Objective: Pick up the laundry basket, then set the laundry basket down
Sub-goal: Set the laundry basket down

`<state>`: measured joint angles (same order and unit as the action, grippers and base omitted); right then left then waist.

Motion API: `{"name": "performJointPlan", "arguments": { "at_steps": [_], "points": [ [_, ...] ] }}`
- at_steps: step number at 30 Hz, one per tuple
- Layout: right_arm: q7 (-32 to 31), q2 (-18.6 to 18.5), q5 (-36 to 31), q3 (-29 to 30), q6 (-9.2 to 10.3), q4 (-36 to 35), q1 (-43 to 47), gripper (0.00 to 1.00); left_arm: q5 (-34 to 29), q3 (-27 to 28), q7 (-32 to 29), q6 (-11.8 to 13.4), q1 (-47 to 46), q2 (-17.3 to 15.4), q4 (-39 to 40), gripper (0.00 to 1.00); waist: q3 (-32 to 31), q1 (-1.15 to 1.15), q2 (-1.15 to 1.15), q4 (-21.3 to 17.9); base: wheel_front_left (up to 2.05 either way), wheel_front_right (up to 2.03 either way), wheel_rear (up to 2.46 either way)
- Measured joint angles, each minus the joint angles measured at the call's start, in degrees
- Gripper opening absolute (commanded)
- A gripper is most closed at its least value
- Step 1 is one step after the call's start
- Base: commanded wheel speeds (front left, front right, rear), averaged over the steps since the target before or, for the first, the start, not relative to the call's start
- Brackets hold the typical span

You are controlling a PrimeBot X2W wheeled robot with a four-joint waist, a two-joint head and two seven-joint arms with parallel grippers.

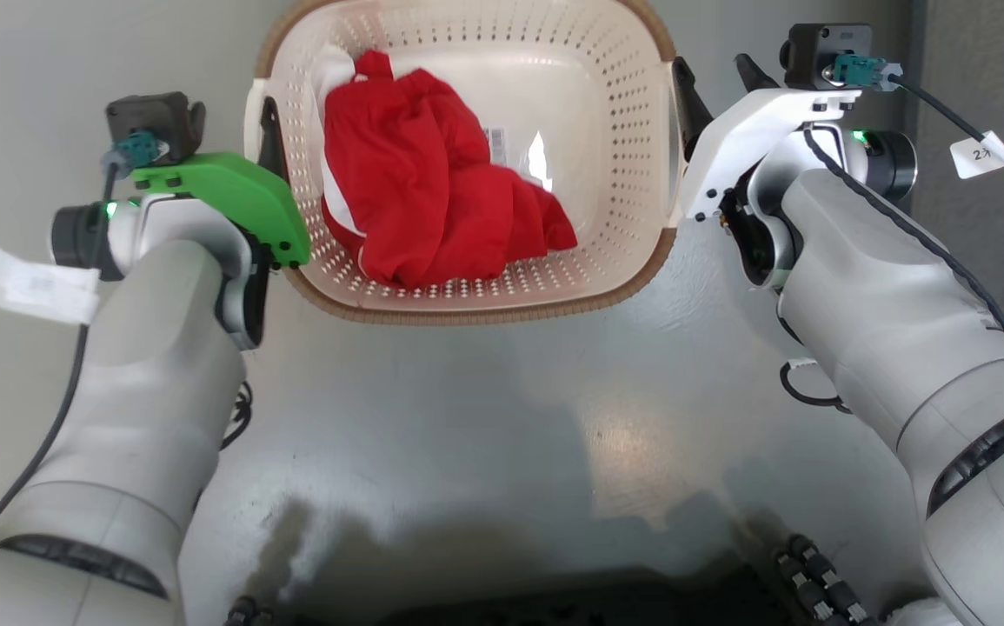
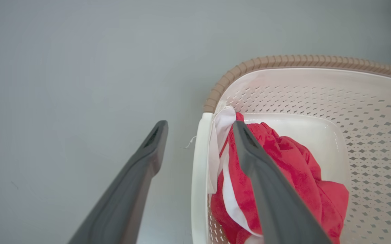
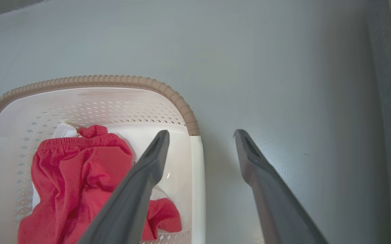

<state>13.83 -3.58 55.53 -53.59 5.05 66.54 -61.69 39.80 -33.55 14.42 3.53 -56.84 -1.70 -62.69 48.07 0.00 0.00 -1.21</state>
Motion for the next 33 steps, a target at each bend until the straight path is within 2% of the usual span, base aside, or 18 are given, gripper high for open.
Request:
{"name": "performJointPlan", "arguments": {
  "at_steps": [8, 17, 33],
  "points": [
    [0.60, 0.03, -0.83, 0.71, -0.97, -1.63, 0.99, 1.00, -2.77, 2.94, 0.00, 0.03, 3.13, -2.49, 7.34, 1.00, -4.55, 0.00, 0.00, -0.35, 0.00, 0.00, 0.00],
    [0.60, -1.94, -7.50, 7.16, 0.18, -11.60, 1.87, 1.00, -6.70, 8.32, 0.00, 0.87, 10.36, -5.06, 18.51, 1.00, -12.00, 0.00, 0.00, -0.86, 0.00, 0.00, 0.00],
    [0.60, -4.12, -16.50, 17.25, 1.42, -25.40, 19.27, 1.00, -13.54, 16.81, 0.00, 2.04, 27.97, -5.15, 34.52, 1.00, -24.90, 0.00, 0.00, -1.32, 0.00, 0.00, 0.00]
  ]
}}
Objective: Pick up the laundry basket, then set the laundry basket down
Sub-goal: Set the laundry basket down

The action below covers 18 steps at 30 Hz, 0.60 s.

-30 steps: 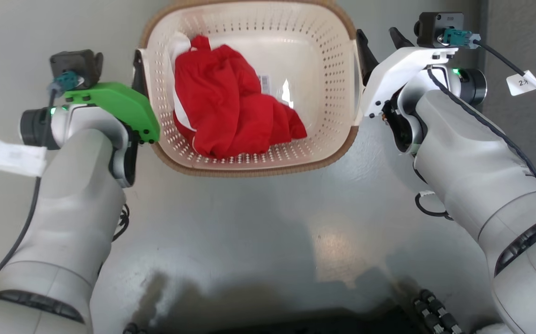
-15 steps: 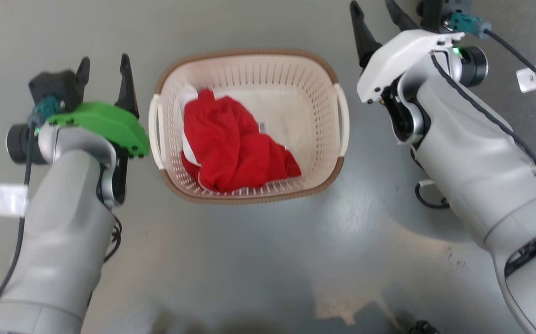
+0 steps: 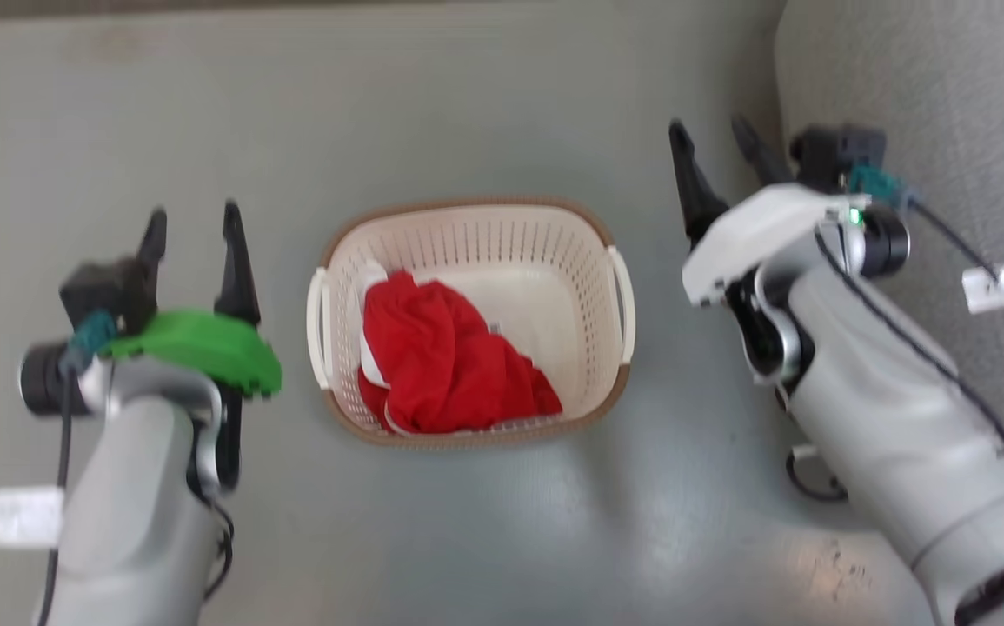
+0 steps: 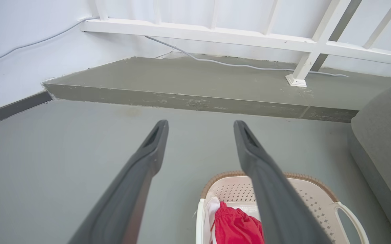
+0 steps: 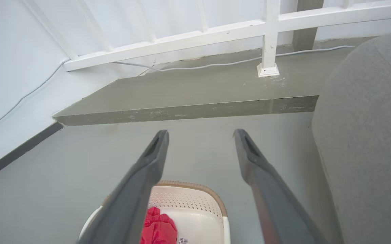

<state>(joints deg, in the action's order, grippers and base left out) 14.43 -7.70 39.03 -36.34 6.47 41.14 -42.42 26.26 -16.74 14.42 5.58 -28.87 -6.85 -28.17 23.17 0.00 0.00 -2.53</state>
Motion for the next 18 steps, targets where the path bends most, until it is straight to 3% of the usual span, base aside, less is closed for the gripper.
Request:
{"name": "performJointPlan", "arguments": {
  "at_steps": [18],
  "points": [
    [-0.01, 0.22, -7.60, 7.79, 0.64, -12.47, 21.58, 1.00, -4.31, 4.97, 0.00, 0.53, 20.70, 0.83, 11.98, 1.00, -13.81, 0.00, 0.00, 0.08, 0.00, 0.00, 0.00]
  ]
}}
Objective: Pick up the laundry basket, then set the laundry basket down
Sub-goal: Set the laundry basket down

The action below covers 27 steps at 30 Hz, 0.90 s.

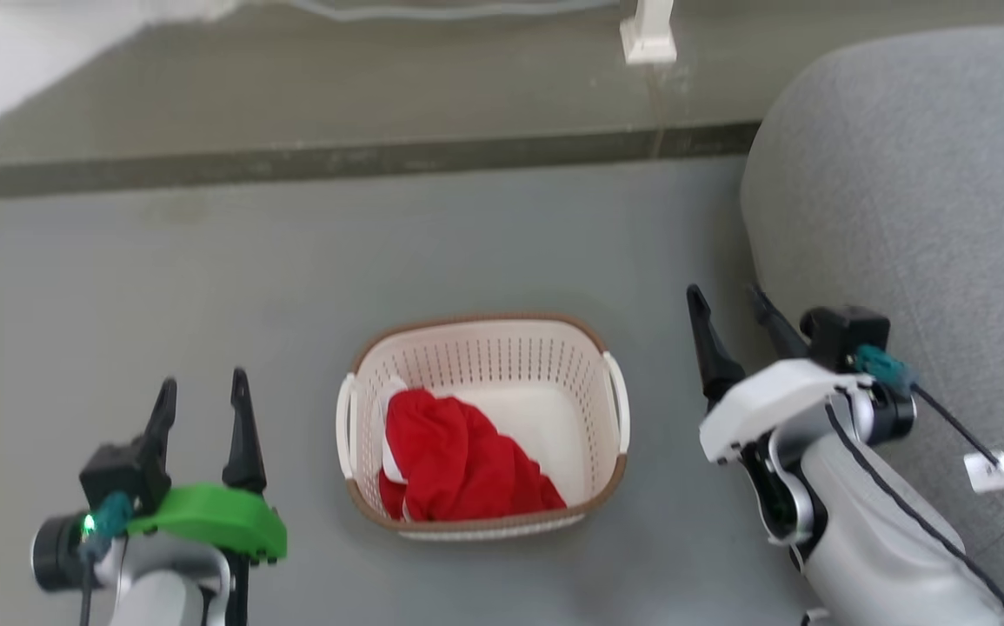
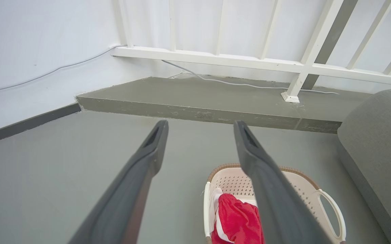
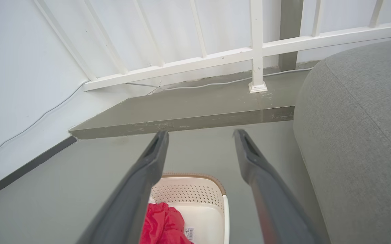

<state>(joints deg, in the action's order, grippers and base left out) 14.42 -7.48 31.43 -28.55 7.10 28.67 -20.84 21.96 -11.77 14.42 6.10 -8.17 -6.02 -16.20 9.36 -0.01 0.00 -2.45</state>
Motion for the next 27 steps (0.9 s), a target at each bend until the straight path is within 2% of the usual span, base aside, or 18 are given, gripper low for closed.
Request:
{"name": "performJointPlan", "arguments": {
  "at_steps": [9, 27],
  "points": [
    [0.01, 0.05, -3.45, 2.94, 0.05, -6.88, 6.74, 1.00, -2.24, 2.82, 0.00, 0.43, 6.56, 0.89, 6.79, 1.00, -4.24, 0.00, 0.00, -0.52, 0.00, 0.00, 0.00],
    [0.01, 1.45, -7.89, 8.14, 0.07, -14.12, 14.61, 1.00, -5.16, 4.16, 0.00, 0.49, 13.12, 1.47, 15.04, 1.00, -5.18, 0.00, 0.00, -1.34, 0.00, 0.00, 0.00]
  ]
}}
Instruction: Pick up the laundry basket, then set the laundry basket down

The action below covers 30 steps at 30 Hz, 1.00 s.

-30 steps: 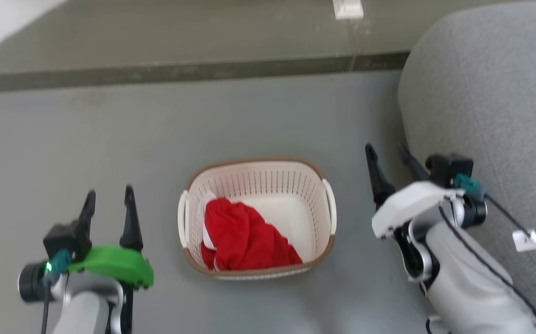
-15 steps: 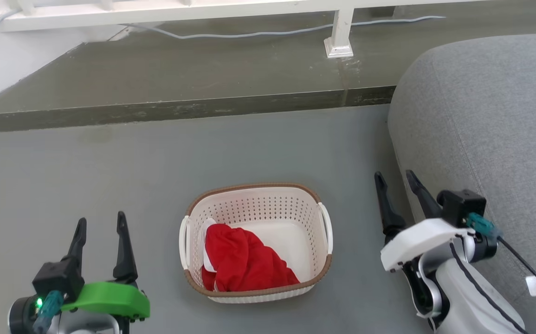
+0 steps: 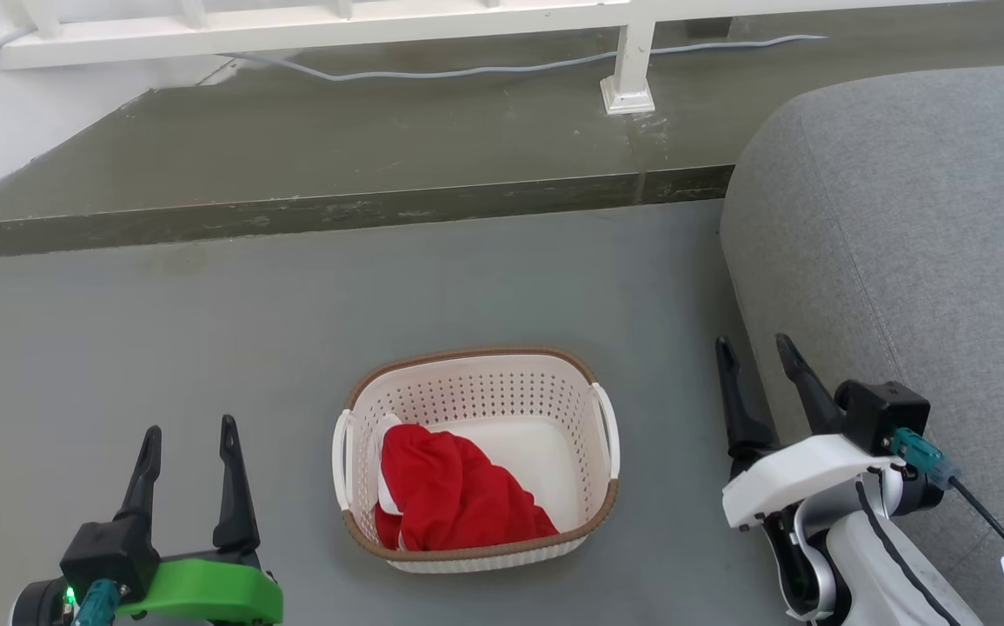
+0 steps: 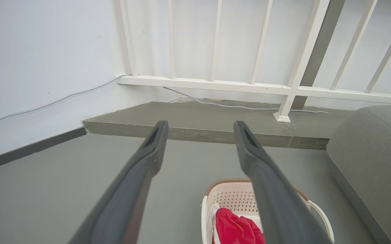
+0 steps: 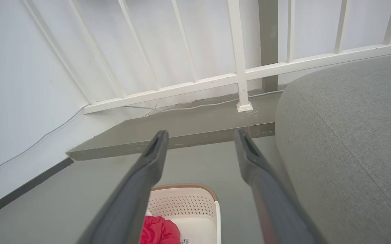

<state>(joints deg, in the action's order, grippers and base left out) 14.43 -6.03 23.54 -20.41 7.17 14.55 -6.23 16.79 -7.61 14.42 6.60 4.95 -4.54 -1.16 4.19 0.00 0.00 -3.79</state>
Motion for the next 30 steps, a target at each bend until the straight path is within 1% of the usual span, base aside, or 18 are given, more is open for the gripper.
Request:
{"name": "performJointPlan", "arguments": {
  "at_steps": [15, 16, 21, 26, 27, 30],
  "points": [
    [0.00, 0.82, -2.52, 2.11, 0.00, -3.10, 2.40, 1.00, -1.47, 0.32, 0.00, 0.00, 1.83, 0.13, 2.85, 1.00, 0.51, 0.00, 0.00, -0.22, 0.00, 0.00, 0.00],
    [-0.01, 0.87, -2.53, 2.20, -0.01, -3.08, 2.46, 0.00, -1.49, 0.34, -0.01, -0.01, 2.00, 0.16, 2.94, 0.00, 0.56, 0.00, 0.00, -0.22, 0.00, 0.00, 0.00],
    [-0.11, 1.05, -2.46, 1.60, -0.07, -0.09, 4.24, 0.00, -1.32, -0.20, -0.26, -0.02, 2.33, 0.83, -0.54, 0.00, 0.56, 0.00, 0.00, -0.23, 0.00, 0.00, 0.00],
    [-0.12, 1.15, -1.04, 1.74, -0.30, 0.02, 5.30, 0.00, 0.33, -0.87, -0.25, -0.12, 2.48, 1.23, -0.46, 0.00, 0.53, 0.00, 0.00, -0.15, 0.00, 0.00, 0.00],
    [-0.12, 1.20, -0.36, 1.82, -0.63, -0.08, 5.34, 0.00, 0.80, -1.03, -0.25, -0.24, 2.56, 1.24, -0.36, 0.00, 0.49, 0.00, 0.00, -0.11, 0.00, 0.00, 0.00],
    [-0.20, 1.35, 1.89, 2.18, -0.78, -0.41, 5.55, 0.00, 3.04, -1.45, -0.25, -0.62, 3.06, 1.29, -0.16, 0.00, 0.32, 0.00, 0.00, 0.05, 0.00, 0.00, 0.00]
  ]
}}
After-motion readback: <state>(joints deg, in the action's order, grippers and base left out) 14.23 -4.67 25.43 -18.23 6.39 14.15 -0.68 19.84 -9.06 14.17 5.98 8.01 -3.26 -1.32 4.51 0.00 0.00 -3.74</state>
